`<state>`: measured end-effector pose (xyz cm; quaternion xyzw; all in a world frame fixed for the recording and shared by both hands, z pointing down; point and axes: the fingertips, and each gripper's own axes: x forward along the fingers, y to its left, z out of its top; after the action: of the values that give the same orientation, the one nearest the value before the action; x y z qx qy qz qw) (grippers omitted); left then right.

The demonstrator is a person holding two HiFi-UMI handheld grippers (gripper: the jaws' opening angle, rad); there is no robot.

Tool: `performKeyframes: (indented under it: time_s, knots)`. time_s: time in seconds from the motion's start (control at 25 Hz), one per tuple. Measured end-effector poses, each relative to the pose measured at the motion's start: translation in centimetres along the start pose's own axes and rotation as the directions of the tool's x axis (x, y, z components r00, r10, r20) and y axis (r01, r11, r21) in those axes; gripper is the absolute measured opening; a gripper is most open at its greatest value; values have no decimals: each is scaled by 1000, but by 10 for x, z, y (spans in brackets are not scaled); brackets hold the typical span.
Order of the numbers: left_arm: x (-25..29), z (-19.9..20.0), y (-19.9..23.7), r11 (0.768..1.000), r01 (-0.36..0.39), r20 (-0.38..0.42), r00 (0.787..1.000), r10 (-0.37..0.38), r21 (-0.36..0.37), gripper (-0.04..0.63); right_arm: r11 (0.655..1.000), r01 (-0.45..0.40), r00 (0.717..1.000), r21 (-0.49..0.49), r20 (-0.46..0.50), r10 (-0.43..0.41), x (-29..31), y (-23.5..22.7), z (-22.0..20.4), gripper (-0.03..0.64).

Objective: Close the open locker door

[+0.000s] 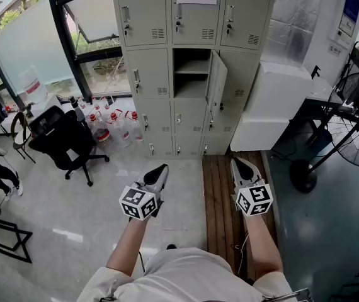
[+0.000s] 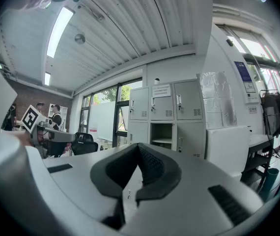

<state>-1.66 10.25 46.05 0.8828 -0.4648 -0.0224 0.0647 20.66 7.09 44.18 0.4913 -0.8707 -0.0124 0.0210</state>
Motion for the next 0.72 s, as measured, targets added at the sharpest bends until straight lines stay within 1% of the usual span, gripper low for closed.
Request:
performKeyframes:
  time_s: [0.36,0.72]
  knots:
    - [-3,1,-6,1000,3,-1,1000,-3,-5,15,1000,-18,1000,-6,-7,18,-3,7,1,0]
    - [-13,-1,1,1000,1,1,1000,-1,-11,15,1000,-7,1000,25,20,6,-1,15,1,2]
